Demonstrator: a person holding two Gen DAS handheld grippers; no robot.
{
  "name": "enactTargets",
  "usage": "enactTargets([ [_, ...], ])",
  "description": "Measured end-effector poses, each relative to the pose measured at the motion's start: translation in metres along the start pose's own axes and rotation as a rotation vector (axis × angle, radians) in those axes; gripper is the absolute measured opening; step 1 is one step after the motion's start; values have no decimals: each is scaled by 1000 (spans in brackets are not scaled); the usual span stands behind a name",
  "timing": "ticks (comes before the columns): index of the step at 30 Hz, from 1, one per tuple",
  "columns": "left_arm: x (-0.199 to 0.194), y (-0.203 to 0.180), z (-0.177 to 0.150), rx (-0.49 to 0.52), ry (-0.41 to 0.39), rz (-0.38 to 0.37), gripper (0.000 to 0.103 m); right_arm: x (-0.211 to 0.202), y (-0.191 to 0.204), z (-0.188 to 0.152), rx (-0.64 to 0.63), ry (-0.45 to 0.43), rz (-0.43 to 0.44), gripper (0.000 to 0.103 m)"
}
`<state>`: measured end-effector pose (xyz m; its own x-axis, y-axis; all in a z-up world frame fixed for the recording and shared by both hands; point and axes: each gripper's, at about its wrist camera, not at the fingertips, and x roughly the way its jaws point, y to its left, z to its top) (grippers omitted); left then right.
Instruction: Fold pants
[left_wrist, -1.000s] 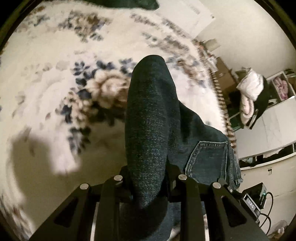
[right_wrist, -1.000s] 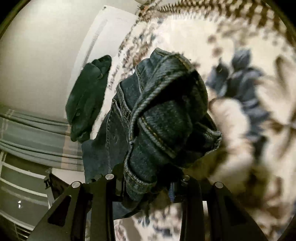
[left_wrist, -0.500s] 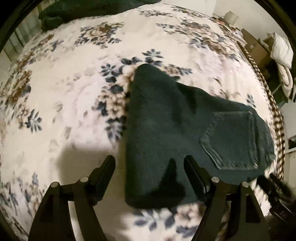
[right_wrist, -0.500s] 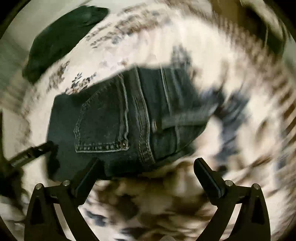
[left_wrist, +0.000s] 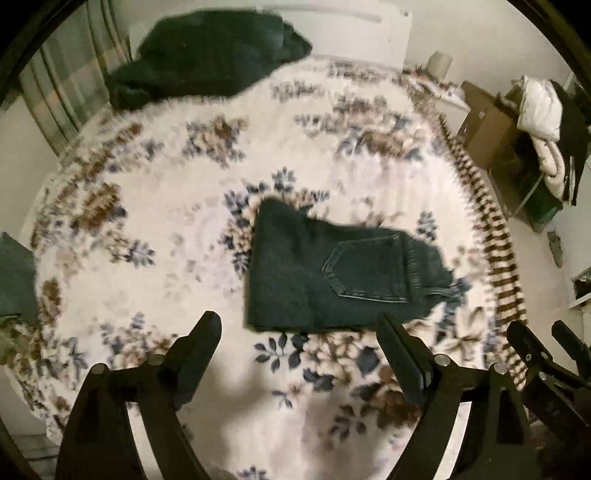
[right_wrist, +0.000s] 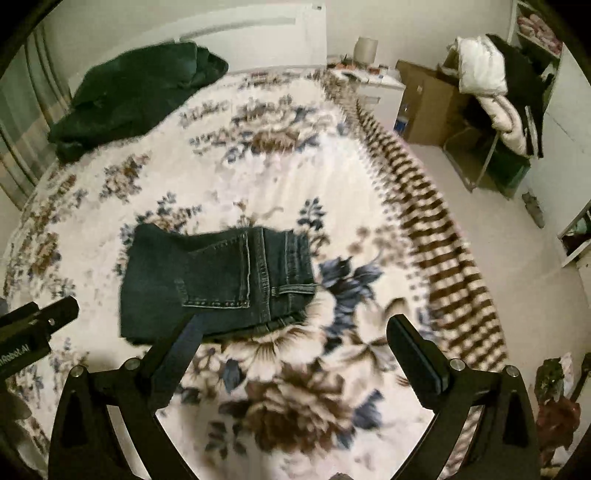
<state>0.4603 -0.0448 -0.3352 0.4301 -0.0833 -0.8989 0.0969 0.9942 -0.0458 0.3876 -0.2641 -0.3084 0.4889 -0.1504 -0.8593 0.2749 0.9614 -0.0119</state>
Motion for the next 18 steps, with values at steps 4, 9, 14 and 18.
enactTargets([
  [4,-86,-14,-13,-2,-68,7,86,-94,-17,0,-1,-72,20,102],
  [9,-185,-27,-36,-17,-142,20,86,-200,-35,-5,-21,-135,26,102],
  [14,-283,-41,-64,-23,-228,37,86,-307,-53,-20,-63,-204,40,102],
  [18,-337,-44,-82,-44,-261,37,86,-377,-62,-32,-95,-251,39,102],
])
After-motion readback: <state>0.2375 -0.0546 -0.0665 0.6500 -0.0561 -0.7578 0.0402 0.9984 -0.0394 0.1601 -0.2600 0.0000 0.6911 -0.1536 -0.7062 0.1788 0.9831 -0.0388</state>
